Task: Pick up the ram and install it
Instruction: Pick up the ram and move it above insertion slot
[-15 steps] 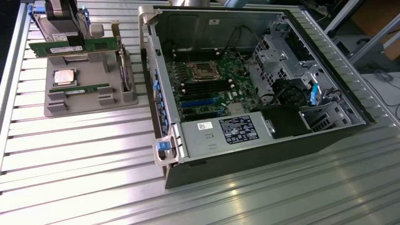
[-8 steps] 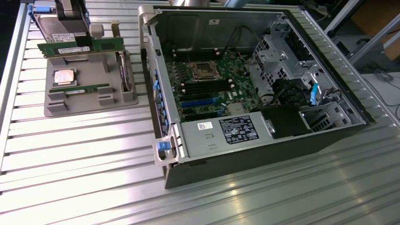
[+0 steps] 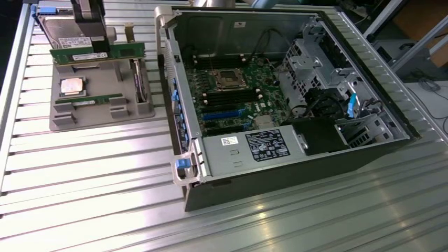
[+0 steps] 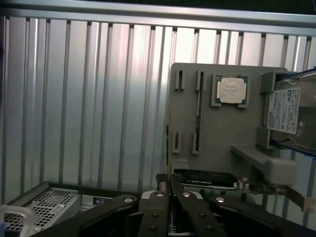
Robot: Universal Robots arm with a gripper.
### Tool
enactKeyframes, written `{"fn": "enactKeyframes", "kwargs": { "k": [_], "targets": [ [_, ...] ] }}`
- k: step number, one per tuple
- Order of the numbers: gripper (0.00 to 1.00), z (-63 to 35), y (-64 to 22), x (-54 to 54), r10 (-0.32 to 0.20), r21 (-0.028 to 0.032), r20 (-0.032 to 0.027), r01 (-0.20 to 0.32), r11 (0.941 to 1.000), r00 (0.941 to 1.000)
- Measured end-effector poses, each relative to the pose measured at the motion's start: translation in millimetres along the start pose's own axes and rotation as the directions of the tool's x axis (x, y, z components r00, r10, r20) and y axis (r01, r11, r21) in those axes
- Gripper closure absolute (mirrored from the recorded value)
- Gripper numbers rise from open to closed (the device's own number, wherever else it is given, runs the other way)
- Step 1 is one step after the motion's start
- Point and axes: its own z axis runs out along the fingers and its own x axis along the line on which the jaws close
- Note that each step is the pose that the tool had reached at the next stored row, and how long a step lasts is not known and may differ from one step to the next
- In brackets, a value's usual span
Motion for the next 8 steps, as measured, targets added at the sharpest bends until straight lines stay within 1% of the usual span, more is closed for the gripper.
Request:
{"fn": "enactKeyframes", "kwargs": {
  "k": [4,5,8],
  "targets": [
    [0.87,0.0,-5.8,0.5,0.0,-0.0002,-0.0021,0.0,1.0,1.0],
    [0.87,0.0,-9.5,0.8,0.0,-0.0004,-0.0036,0.0,1.0,1.0],
    [0.87,-0.1,-13.2,1.2,0.0,-0.0005,-0.0049,0.0,1.0,1.0]
  ]
}}
